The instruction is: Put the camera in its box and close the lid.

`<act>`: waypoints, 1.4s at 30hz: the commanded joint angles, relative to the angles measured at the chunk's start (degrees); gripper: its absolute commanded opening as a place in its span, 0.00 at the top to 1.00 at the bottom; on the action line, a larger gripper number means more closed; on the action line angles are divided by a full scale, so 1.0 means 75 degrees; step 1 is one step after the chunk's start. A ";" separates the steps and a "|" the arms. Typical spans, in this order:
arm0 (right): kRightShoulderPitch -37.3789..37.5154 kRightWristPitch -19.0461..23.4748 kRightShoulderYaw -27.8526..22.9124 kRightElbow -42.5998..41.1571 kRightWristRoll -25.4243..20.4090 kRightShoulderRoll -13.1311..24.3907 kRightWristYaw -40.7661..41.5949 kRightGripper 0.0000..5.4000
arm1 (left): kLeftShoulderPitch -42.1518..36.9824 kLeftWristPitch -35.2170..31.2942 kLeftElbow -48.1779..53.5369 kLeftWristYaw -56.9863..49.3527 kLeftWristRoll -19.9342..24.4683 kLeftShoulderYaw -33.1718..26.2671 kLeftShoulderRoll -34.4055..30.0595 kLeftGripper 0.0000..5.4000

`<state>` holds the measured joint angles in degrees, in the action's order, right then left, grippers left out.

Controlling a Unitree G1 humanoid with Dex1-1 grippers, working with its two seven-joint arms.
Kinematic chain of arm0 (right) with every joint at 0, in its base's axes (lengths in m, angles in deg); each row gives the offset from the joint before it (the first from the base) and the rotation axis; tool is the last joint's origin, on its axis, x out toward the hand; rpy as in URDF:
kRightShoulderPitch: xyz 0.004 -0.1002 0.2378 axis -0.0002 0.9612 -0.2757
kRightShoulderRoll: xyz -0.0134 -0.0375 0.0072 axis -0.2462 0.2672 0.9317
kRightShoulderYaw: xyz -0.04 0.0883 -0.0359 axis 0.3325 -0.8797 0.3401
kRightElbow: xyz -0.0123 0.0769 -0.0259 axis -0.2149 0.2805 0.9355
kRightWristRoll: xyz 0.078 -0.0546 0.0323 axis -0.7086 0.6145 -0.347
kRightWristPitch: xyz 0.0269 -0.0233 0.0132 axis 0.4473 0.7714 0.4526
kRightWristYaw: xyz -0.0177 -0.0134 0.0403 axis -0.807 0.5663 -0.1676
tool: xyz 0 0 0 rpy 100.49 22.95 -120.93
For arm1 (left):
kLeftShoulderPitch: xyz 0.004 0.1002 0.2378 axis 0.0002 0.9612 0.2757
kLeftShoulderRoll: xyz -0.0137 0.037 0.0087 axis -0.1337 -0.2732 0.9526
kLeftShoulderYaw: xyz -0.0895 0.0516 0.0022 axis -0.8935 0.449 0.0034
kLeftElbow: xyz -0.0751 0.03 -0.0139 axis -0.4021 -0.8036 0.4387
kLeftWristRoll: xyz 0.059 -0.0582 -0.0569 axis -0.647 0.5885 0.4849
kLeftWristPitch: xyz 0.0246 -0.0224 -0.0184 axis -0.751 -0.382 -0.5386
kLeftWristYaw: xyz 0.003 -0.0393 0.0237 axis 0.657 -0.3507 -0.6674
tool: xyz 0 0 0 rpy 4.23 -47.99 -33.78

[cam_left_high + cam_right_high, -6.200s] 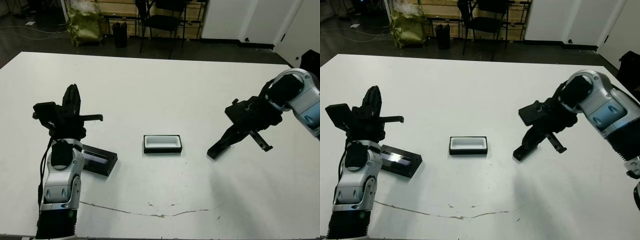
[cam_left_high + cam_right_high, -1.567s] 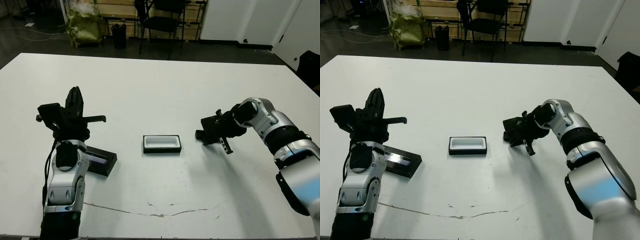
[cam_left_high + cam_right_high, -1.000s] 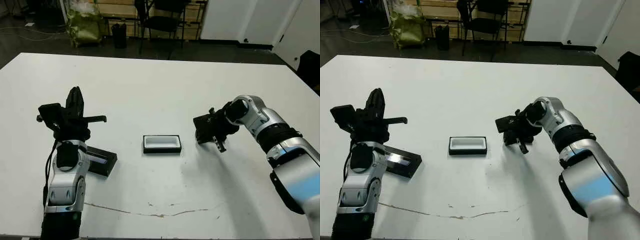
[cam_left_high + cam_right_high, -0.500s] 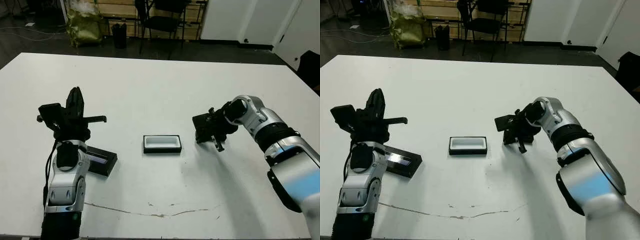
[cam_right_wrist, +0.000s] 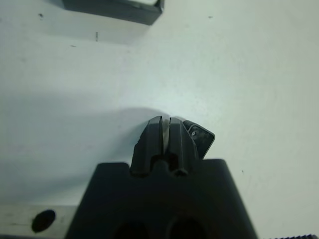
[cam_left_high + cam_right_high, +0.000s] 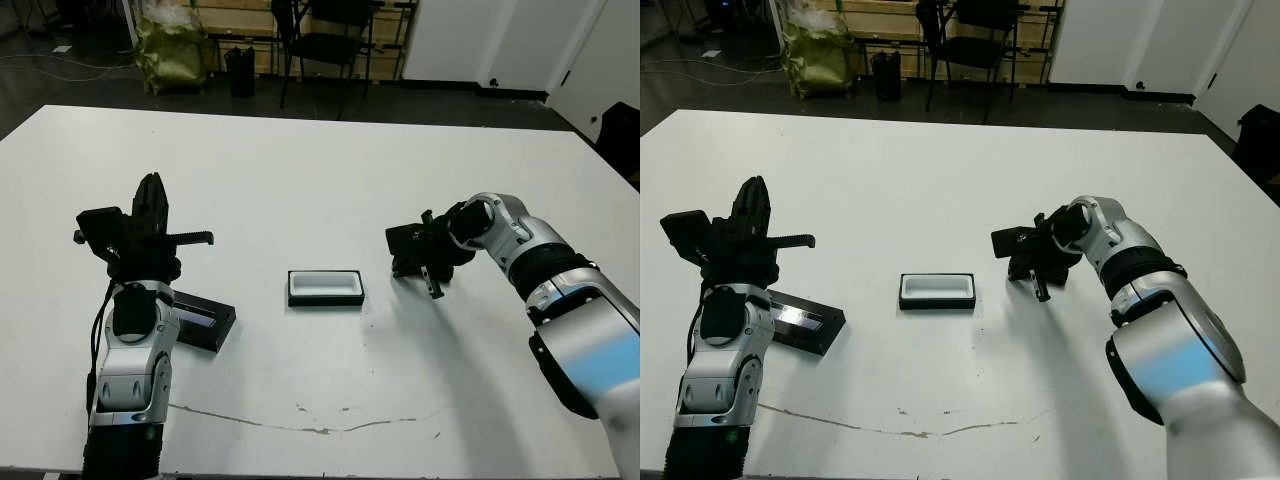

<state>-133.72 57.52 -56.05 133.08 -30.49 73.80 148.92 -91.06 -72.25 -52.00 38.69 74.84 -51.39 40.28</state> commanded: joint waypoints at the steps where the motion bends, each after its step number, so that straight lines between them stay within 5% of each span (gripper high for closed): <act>1: 0.0260 0.0131 0.0154 0.0279 0.0316 -0.0074 -0.0233 1.00 | 0.0141 -0.0164 -0.0043 -0.0029 -0.0029 -0.0008 0.0039 1.00; 33: 0.0220 0.0322 -0.0103 0.0513 0.0386 -0.0061 -0.0993 1.00 | 0.0162 -0.0121 -0.0076 0.0001 -0.0048 0.0006 0.0063 1.00; 38: 0.0206 -0.0195 -0.0627 0.0370 -0.0183 0.0077 -0.0625 1.00 | 0.0173 -0.0161 -0.0036 -0.0021 -0.0058 0.0012 0.0071 1.00; 42: 0.0080 -0.0357 -0.1885 -0.0131 -0.1690 0.0252 0.0605 1.00 | 0.0166 -0.0085 -0.0102 0.0018 -0.0058 -0.0001 0.0044 1.00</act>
<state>-132.97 54.81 -67.39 133.61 -40.16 74.43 150.47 -90.50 -72.34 -51.93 38.70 74.59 -51.31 40.59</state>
